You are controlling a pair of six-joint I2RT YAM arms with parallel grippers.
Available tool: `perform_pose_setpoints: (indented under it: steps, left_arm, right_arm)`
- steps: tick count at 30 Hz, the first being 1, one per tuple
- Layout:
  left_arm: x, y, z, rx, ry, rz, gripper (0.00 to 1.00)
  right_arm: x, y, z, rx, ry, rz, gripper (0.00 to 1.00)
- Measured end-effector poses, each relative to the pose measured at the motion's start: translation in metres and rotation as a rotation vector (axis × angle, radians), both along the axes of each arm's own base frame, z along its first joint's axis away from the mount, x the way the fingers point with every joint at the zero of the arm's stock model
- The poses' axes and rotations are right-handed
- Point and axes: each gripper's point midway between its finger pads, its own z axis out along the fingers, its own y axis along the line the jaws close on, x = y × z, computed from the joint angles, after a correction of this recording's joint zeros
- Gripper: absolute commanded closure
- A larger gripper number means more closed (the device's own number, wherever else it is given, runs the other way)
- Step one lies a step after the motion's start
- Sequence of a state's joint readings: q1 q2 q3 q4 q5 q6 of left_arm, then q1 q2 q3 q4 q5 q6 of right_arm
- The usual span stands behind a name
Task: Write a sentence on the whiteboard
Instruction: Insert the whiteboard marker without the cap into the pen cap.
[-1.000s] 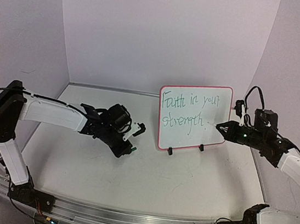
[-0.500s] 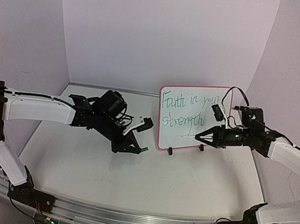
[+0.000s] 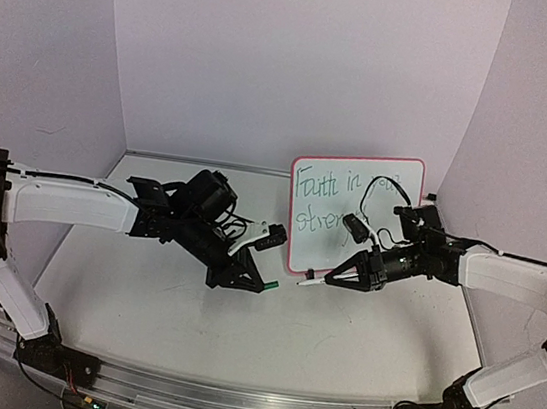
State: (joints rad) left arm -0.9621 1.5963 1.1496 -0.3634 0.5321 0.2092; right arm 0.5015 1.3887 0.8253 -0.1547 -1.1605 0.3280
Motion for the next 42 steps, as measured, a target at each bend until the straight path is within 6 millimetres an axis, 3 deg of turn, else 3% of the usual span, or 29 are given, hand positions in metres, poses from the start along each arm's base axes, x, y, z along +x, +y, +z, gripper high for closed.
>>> perform_pose_setpoints:
  steps: [26,42]
  left_arm:
    - [-0.009,-0.003,0.001,-0.006,0.009,-0.027,1.0]
    - [-0.012,-0.004,0.001,-0.004,0.01,-0.035,1.0]
  right_arm:
    - [-0.004,0.026,-0.002,0.021,0.012,0.063,1.0]
    - [-0.007,0.031,-0.007,0.015,0.026,0.079,1.0]
